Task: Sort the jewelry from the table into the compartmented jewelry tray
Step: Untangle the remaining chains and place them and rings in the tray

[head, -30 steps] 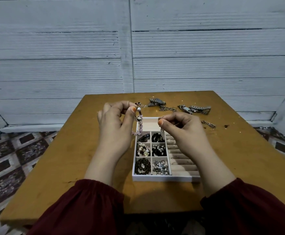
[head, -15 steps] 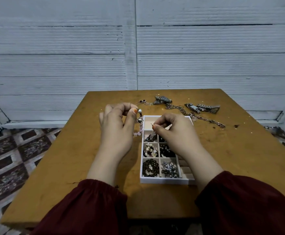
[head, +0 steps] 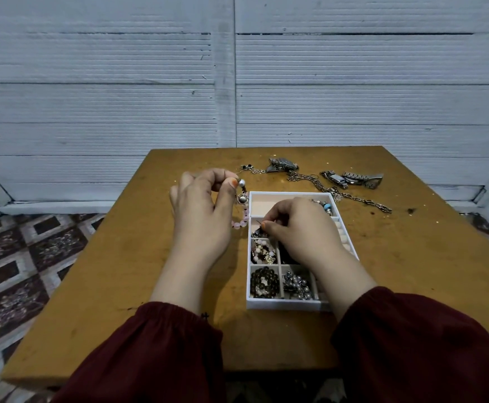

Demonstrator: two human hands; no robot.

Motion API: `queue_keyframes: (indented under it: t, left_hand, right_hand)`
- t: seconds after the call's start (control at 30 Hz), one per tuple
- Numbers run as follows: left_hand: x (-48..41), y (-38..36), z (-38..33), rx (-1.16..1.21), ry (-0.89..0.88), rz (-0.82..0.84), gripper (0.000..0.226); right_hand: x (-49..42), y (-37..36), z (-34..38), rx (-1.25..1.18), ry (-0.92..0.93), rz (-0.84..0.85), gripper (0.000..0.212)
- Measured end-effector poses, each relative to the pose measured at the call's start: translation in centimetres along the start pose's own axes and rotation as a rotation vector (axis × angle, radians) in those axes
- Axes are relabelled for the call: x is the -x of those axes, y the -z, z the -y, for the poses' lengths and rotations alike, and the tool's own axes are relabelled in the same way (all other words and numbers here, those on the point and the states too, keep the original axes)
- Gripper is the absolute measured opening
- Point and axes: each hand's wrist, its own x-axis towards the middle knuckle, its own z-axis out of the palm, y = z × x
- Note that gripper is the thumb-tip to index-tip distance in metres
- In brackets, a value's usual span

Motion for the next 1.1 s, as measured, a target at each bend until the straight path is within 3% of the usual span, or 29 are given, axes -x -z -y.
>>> queue_keyframes:
  t: [0.23,0.57,0.83,1.0,1.1]
  left_hand:
    - [0.0,0.0,-0.1,0.007,-0.011,-0.005,0.01]
    - [0.2,-0.2,-0.5,0.006,-0.031,-0.001,0.01]
    - [0.4,-0.8,-1.4,0.042,-0.08,0.012,0.009]
    - [0.8,-1.4,-1.9,0.043,-0.114,0.025,0.009]
    - [1.1,-1.7,-2.2,0.034,-0.124,0.038,0.009]
  right_hand:
    - [0.0,0.1,0.4,0.066,0.003,-0.018,0.009]
    - [0.1,1.5,-0.4,-0.073,-0.029,-0.069,0.008]
    - [1.0,4.0,-2.7,-0.214,-0.056,-0.241,0.004]
    - [1.7,4.8,-5.8,-0.002,-0.127,-0.332,0.013]
    - [2.2,5.3,-7.7,0.152,-0.183,-0.285,0.024]
